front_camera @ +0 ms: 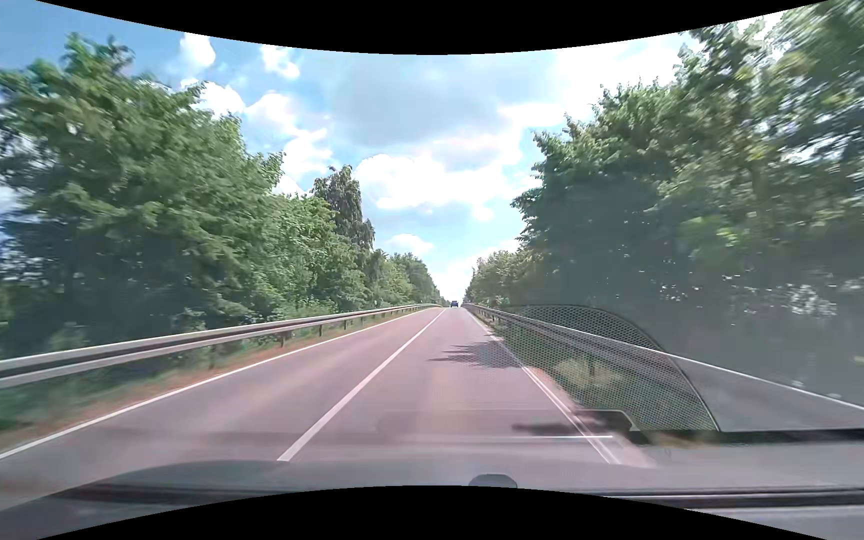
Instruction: Follow the waypoints while adhering to traffic rules and regulations
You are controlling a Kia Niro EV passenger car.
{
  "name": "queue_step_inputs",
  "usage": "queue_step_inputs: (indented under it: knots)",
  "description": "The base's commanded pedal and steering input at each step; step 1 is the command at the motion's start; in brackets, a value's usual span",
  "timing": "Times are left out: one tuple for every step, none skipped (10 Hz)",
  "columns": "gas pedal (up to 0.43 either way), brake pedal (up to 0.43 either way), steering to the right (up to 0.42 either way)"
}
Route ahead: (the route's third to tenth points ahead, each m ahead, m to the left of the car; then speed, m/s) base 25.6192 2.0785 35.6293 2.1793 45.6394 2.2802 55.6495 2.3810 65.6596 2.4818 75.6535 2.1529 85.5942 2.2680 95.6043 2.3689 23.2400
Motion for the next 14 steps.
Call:
queue_step_inputs:
  knots:
    - [0.268, 0.000, -0.002]
    - [0.268, 0.000, -0.002]
    - [0.268, 0.000, -0.001]
    - [0.268, 0.000, -0.001]
    - [0.268, 0.000, -0.001]
    - [0.268, 0.000, -0.001]
    - [0.268, 0.000, -0.001]
    - [0.268, 0.000, -0.001]
    - [0.260, 0.000, -0.001]
    - [0.260, 0.000, -0.001]
    - [0.260, 0.000, -0.001]
    - [0.260, 0.000, -0.001]
    - [0.260, 0.000, -0.001]
    - [0.260, 0.000, -0.001]
